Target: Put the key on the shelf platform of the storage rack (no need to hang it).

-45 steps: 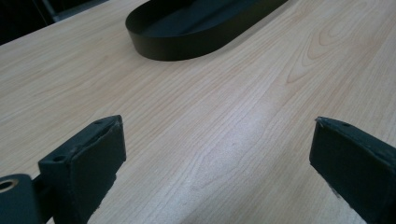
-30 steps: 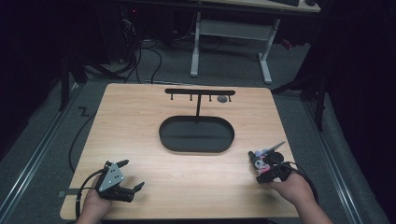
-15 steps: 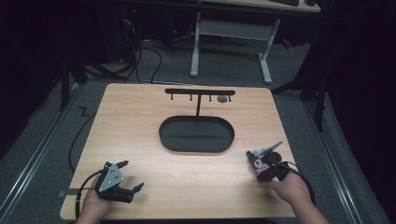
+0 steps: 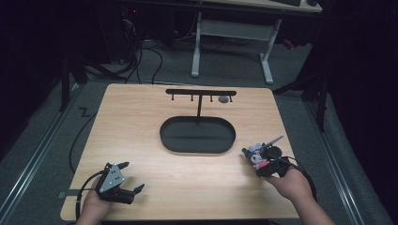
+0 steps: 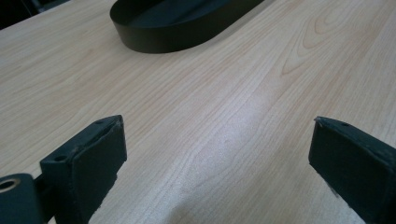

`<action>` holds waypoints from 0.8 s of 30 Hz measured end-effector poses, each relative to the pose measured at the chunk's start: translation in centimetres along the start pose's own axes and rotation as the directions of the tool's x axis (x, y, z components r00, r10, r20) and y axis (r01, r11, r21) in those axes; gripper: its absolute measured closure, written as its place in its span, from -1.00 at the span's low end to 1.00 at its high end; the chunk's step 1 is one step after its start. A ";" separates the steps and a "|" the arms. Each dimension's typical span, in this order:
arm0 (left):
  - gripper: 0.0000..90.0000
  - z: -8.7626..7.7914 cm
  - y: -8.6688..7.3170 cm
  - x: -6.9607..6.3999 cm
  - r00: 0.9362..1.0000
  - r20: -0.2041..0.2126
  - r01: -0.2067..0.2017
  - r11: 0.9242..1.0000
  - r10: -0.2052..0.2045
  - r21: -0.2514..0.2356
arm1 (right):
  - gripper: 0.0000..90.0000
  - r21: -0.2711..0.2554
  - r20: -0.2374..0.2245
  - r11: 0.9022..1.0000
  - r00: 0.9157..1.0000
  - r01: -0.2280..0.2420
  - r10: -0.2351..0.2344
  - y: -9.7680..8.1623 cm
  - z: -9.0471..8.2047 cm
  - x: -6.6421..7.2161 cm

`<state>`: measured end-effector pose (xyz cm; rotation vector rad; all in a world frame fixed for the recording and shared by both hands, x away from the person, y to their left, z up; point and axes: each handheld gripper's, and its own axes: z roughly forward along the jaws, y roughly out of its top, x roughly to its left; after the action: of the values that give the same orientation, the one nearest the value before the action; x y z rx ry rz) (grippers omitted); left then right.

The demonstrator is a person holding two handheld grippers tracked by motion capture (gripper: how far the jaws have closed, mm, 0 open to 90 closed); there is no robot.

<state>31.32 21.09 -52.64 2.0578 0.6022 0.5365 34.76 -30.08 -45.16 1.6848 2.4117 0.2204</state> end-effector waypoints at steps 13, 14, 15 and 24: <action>-0.88 0.6 0.0 0.5 1.000 -0.019 0.018 1.000 -0.018 0.011 | 0.04 -0.032 -0.045 0.999 0.999 0.029 -0.030 0.6 -0.8 0.2; -0.88 0.7 0.0 0.4 1.000 -0.016 0.010 1.000 -0.010 0.019 | 0.04 -0.035 -0.049 0.999 0.998 0.025 -0.027 0.6 -0.8 0.1; -0.88 0.7 0.0 0.3 1.000 -0.016 0.002 1.000 -0.001 0.025 | 0.04 -0.036 -0.050 0.999 0.998 0.029 -0.031 0.6 -0.8 0.0; -0.89 -0.3 -0.4 0.0 1.000 -0.016 0.009 1.000 -0.009 0.019 | 0.04 -0.071 -0.047 0.996 0.998 0.047 -0.051 2.2 -1.9 0.2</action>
<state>31.10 21.49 -52.86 2.0694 0.6278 0.5445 36.26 -29.12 -42.87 1.6069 2.4470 0.3385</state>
